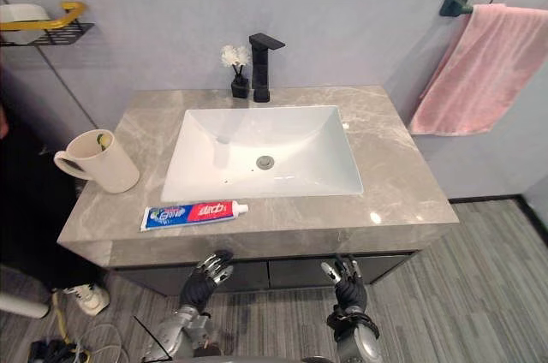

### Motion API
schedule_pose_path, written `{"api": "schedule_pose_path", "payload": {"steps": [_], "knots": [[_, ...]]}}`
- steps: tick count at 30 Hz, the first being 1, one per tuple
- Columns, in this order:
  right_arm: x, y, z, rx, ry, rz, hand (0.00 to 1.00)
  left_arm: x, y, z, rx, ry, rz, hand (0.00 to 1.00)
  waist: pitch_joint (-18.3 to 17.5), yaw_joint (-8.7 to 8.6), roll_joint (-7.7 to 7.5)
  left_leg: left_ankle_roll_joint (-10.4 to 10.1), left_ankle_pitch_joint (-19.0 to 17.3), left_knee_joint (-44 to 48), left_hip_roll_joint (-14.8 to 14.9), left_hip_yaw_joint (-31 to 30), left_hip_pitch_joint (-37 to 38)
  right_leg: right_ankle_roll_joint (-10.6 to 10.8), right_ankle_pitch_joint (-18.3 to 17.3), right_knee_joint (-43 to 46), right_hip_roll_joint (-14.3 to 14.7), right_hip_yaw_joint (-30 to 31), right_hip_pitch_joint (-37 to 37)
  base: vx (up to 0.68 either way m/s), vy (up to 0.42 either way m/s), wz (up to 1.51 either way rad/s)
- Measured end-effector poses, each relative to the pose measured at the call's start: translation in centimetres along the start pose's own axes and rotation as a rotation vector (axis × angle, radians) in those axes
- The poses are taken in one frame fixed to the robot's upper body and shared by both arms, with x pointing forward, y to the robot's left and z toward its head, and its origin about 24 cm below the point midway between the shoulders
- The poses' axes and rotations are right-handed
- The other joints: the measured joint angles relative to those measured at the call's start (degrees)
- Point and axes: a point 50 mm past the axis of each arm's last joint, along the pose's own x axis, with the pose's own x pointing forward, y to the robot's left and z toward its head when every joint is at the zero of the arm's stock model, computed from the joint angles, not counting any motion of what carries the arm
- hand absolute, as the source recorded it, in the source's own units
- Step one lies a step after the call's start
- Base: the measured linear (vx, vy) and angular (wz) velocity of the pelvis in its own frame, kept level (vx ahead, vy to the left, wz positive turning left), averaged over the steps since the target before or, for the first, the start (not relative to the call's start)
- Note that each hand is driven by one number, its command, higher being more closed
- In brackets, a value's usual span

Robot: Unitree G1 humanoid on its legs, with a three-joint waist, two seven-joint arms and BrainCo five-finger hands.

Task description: Organize washtable

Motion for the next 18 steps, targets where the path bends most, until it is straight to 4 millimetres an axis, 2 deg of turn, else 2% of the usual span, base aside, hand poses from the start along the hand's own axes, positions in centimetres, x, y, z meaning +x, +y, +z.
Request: {"api": "schedule_pose_path", "payload": {"steps": [3,4,6,7,8,9,12,14,16,18], "knots": [[-0.2,-0.4,-0.9,-0.001,0.035,-0.017,0.00,-0.1,0.6,0.0,0.020,0.007,0.006,0.00,-0.6,-0.01,-0.76,1.3,1.2,-3.8,-0.2,2.8,2.0,0.4,3.0,-2.1,-0.9,1.1,-0.3,0.04,0.165,-0.26],[-0.2,-0.6,-0.9,-0.009,0.036,-0.022,0.00,-0.1,0.6,0.0,0.019,0.009,0.008,0.00,-0.7,-0.02,-0.82,1.5,2.8,-7.2,-0.3,3.9,3.3,0.3,3.9,-2.7,-1.2,1.9,-0.6,-0.02,0.076,-0.40],[-0.2,-1.6,-0.5,-0.013,0.022,-0.057,0.00,0.0,0.3,0.0,0.018,0.007,-0.005,0.00,-1.4,-0.52,0.26,1.6,9.2,-18.6,-0.2,6.9,6.9,0.4,7.0,-3.8,-1.3,2.7,-3.1,-0.06,0.078,-0.50],[-0.2,-1.8,-0.4,-0.017,0.019,-0.062,0.00,0.1,0.2,0.1,0.019,0.001,-0.007,0.00,-1.2,-0.67,0.93,1.7,10.2,-20.6,-0.2,7.7,7.3,0.5,7.2,-4.0,-1.2,3.1,-3.9,-0.07,0.058,-0.54],[-0.1,-2.1,-0.2,-0.014,0.012,-0.078,0.00,0.4,0.1,0.3,0.022,-0.006,-0.014,0.00,-0.9,-0.66,1.74,2.1,11.9,-23.2,-0.9,9.3,7.6,0.5,7.3,-3.9,-1.4,4.2,-5.5,-0.11,0.067,-0.69],[0.0,-2.3,-0.3,-0.027,0.024,-0.087,0.00,0.8,0.0,0.4,0.022,-0.009,-0.013,0.00,-0.6,-0.41,1.92,2.4,12.2,-23.4,-1.4,11.1,7.4,0.6,7.3,-3.7,-1.6,5.8,-6.7,-0.12,0.058,-0.77],[-0.1,-2.5,-0.8,-0.039,0.048,-0.098,0.00,1.0,0.0,0.5,0.019,-0.014,-0.002,0.00,-0.2,-0.49,1.48,3.1,12.8,-23.4,-2.3,13.7,8.6,0.6,7.2,-3.3,-2.4,6.6,-7.0,-0.15,0.017,-0.53],[-0.2,-2.0,-1.3,-0.061,0.070,-0.073,0.00,1.1,0.0,0.7,0.021,-0.022,-0.001,0.00,0.3,-0.39,0.58,3.2,12.5,-23.4,-2.5,13.7,8.6,0.6,6.6,-2.9,-3.0,5.9,-7.0,-0.21,-0.007,-0.12],[-0.2,-1.1,-1.8,-0.091,0.088,-0.035,0.00,1.2,0.0,0.9,0.013,-0.033,0.021,0.00,0.9,-0.23,-1.14,3.2,12.8,-23.7,-4.2,12.1,8.3,0.3,3.3,-2.1,-4.5,4.0,-7.0,-0.23,-0.052,0.27],[-0.4,-1.0,-2.0,-0.091,0.094,-0.028,0.00,1.0,-0.3,0.7,-0.005,-0.034,0.021,0.00,1.0,-0.17,-0.65,3.2,12.7,-23.8,-5.4,9.3,6.8,0.4,2.5,-1.3,-5.1,1.2,-7.1,-0.24,-0.045,0.88]]}}
